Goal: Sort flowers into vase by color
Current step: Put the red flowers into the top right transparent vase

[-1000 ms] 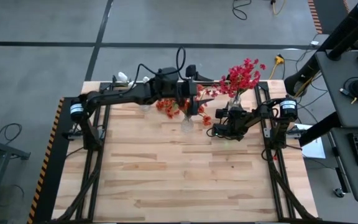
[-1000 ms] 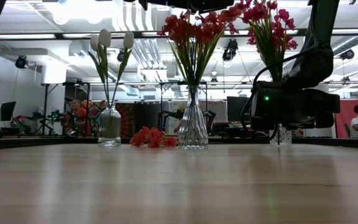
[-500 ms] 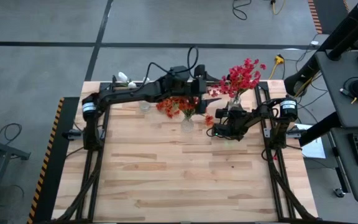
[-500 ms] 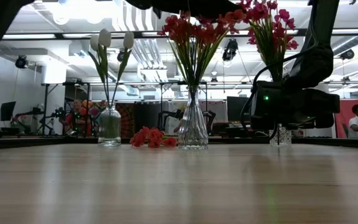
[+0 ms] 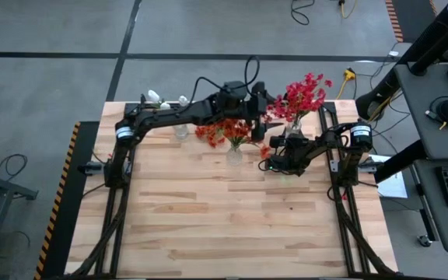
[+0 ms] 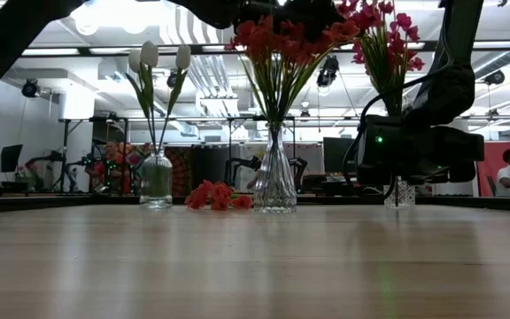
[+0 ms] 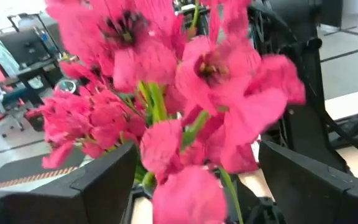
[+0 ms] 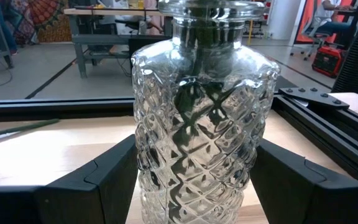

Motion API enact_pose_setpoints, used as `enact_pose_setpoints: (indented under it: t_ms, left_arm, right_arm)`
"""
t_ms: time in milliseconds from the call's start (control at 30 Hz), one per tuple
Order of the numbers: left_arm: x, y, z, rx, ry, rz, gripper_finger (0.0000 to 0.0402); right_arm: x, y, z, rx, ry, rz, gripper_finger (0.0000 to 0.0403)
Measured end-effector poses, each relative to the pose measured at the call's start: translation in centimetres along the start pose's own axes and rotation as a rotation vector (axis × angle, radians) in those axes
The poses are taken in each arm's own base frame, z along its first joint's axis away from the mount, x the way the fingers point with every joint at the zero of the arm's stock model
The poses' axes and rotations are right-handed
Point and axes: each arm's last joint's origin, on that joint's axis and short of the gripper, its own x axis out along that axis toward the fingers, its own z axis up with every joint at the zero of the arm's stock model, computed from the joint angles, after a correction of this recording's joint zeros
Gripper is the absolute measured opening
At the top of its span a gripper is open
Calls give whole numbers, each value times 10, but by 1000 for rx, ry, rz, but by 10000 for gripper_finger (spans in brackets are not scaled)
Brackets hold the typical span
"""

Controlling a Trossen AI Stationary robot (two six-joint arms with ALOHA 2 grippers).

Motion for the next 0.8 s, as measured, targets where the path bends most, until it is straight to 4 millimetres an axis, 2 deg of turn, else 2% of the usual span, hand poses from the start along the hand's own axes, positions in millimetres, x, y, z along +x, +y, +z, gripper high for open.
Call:
enact_pose_setpoints:
  t_ms: [400,800]
  left_arm:
    - [4,4,9,40,-38,13,303]
    - [6,4,9,31,-15,2,235]
  right_arm:
    - [0,0,0,0,0,0,263]
    - [0,0,0,1,-1,0,263]
